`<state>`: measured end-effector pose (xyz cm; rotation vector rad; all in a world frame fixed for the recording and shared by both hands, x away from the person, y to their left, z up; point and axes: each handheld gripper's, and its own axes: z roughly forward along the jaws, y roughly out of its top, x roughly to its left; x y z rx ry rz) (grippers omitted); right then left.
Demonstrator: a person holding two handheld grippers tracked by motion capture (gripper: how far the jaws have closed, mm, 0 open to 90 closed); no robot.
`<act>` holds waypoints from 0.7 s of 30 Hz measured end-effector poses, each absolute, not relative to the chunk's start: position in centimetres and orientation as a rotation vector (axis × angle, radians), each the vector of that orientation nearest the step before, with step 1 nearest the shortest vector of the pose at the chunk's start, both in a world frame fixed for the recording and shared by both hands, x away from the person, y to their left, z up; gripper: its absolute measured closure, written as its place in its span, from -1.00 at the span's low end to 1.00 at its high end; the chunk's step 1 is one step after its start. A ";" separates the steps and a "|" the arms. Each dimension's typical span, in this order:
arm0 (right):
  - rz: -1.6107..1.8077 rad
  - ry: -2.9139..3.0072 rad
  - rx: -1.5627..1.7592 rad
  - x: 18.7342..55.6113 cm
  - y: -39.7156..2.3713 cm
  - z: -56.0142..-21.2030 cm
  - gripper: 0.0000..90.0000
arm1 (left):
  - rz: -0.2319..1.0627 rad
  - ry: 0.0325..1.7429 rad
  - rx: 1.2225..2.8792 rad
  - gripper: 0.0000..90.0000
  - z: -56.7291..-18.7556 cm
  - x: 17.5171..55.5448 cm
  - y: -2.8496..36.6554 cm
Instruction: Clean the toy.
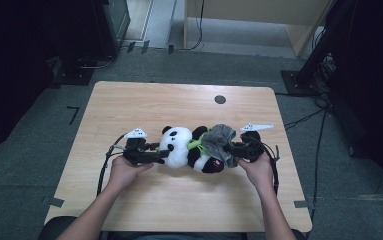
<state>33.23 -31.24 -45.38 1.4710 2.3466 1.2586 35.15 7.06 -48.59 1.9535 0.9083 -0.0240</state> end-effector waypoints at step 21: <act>1.035 2.378 1.673 34.4 -33.0 -48.1 0.72 | -0.029 0.912 1.949 -0.02 -48.7 35.2 7.2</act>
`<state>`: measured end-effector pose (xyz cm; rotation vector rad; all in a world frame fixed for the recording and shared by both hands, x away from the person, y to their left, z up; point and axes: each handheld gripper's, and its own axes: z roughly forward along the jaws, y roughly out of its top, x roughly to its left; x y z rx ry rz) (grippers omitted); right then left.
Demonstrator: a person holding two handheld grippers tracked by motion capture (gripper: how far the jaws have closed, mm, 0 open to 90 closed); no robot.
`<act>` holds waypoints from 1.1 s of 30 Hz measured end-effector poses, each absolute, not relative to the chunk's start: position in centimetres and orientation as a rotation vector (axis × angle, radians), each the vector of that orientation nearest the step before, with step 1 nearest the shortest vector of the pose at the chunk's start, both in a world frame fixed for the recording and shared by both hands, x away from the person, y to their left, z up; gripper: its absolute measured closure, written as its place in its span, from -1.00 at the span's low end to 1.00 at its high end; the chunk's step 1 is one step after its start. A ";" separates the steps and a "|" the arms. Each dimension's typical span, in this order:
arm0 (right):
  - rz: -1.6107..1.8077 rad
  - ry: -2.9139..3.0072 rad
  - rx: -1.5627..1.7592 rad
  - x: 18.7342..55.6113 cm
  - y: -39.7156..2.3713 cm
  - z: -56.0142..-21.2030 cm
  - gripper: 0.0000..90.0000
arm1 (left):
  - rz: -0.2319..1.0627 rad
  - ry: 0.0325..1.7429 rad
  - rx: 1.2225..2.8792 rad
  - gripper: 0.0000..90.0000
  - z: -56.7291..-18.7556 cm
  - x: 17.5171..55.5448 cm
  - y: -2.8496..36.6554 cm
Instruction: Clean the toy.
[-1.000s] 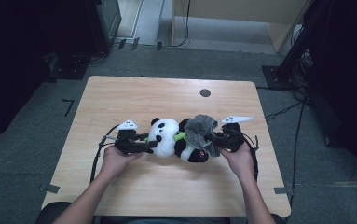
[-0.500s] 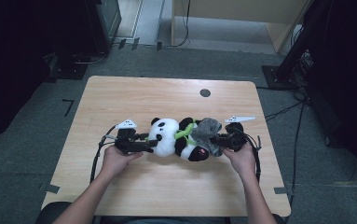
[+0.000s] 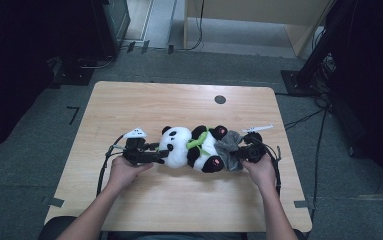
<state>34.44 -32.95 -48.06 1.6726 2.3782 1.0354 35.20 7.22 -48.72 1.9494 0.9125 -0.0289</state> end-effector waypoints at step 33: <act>1.410 1.990 1.560 32.1 -36.4 -39.1 0.72 | -0.031 0.908 1.950 -0.03 -48.8 35.2 7.2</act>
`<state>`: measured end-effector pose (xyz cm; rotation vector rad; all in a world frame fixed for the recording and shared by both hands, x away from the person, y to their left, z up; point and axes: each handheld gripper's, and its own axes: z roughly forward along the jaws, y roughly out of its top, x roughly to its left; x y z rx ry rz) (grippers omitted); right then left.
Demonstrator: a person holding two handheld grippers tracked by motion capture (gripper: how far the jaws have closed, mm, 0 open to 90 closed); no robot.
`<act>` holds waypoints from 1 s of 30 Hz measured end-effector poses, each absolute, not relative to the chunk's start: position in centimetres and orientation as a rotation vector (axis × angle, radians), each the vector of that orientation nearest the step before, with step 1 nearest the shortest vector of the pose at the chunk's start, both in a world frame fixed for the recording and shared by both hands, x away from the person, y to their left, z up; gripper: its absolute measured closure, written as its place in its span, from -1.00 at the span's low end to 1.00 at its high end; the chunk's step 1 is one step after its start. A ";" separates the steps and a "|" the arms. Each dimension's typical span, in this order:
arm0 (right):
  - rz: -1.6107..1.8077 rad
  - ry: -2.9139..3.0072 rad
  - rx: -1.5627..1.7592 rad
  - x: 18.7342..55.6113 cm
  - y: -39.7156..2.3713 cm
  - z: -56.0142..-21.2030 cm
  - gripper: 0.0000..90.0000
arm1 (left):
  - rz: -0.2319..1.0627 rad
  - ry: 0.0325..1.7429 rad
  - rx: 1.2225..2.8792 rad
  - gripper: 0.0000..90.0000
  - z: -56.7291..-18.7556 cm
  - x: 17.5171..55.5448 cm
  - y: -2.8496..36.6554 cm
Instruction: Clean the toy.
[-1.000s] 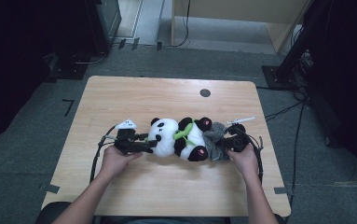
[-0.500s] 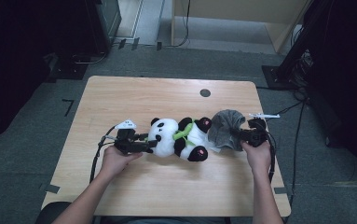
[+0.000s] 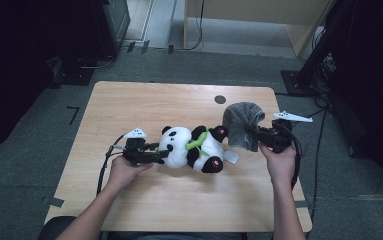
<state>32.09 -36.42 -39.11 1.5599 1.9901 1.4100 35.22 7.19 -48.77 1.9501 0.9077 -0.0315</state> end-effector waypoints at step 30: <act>1.303 2.390 1.461 33.2 -28.9 -42.8 0.72 | -0.015 0.895 1.962 -0.03 -48.7 35.1 7.0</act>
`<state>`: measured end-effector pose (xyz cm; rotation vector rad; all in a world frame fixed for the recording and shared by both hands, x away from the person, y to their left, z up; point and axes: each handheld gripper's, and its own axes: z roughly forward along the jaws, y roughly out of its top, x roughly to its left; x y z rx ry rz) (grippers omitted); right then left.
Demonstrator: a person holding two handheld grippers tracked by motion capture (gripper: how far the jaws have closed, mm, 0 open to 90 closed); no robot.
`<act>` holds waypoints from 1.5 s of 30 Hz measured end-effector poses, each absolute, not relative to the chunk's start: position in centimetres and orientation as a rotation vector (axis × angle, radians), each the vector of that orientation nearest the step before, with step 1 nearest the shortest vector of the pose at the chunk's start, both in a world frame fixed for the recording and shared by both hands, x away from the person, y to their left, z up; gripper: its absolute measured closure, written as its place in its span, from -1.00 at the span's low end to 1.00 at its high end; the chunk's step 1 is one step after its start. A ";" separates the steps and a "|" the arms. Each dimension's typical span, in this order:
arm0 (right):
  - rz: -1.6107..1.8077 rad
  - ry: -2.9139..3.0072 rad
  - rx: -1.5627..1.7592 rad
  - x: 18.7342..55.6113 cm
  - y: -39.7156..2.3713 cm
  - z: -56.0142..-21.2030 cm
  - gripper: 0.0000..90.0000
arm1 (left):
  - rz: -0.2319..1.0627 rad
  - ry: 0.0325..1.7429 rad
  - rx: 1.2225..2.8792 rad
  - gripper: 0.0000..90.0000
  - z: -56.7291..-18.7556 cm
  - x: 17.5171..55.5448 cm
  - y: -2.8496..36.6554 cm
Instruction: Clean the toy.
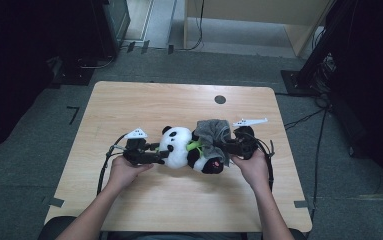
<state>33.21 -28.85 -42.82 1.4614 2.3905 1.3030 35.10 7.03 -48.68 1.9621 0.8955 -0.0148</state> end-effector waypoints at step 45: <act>1.086 2.242 1.880 35.2 -37.6 -48.1 0.72 | 0.005 0.884 1.974 -0.03 -48.6 35.0 7.0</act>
